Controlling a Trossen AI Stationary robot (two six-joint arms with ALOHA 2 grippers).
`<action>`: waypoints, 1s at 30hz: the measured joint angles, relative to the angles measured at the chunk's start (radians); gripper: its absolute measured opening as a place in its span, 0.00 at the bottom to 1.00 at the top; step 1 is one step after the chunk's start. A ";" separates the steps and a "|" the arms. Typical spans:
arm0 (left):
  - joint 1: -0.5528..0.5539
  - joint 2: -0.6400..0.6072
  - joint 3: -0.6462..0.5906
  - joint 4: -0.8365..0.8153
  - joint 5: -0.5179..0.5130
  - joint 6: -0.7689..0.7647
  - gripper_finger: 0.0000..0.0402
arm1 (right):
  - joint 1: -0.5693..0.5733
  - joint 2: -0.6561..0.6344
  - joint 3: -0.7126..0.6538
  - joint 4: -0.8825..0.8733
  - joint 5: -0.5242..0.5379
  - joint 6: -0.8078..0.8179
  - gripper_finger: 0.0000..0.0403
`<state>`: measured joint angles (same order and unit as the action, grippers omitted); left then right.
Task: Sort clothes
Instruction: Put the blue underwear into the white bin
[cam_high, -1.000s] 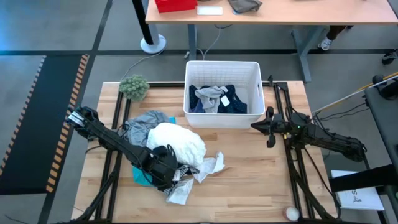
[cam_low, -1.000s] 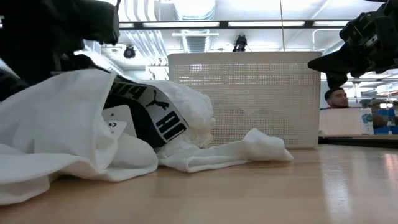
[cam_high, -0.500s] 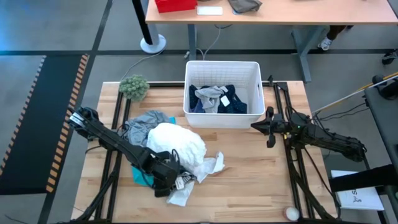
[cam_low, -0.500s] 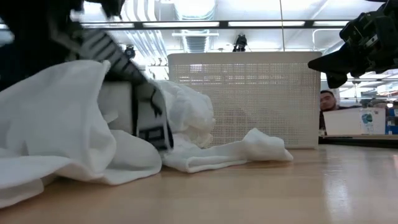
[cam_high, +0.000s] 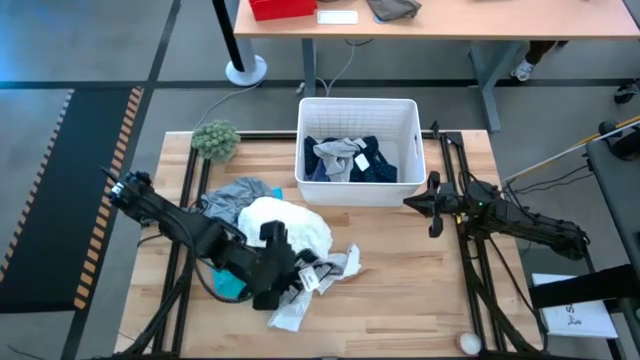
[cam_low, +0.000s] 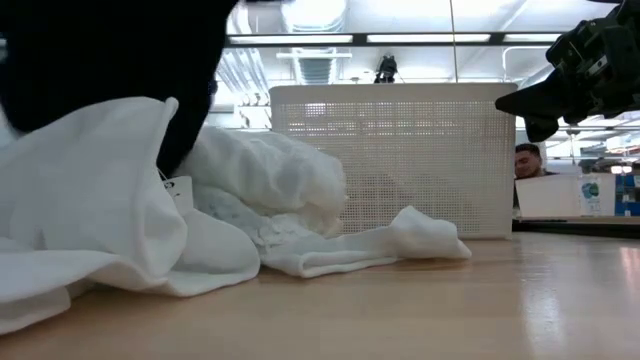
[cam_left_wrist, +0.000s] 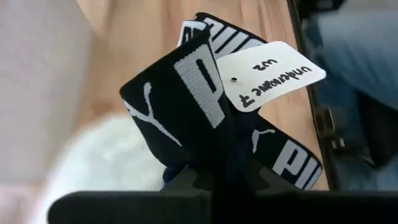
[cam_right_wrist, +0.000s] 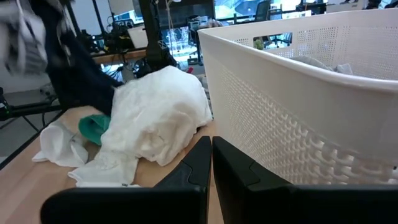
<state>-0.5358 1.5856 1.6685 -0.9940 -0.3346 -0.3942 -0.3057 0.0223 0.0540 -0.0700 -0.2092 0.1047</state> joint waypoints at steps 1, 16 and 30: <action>0.000 0.000 0.028 -0.004 -0.028 0.020 0.00 | 0.000 0.000 0.000 0.000 0.000 0.000 0.00; 0.105 0.000 0.300 0.038 -0.336 0.293 0.00 | 0.000 0.000 0.000 0.000 0.000 0.000 0.00; 0.514 0.001 0.400 0.201 -0.139 0.546 0.00 | 0.000 0.000 0.000 0.000 0.000 0.000 0.00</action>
<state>-0.0222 1.5870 2.0681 -0.7930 -0.4733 0.1520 -0.3058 0.0223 0.0540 -0.0700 -0.2092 0.1047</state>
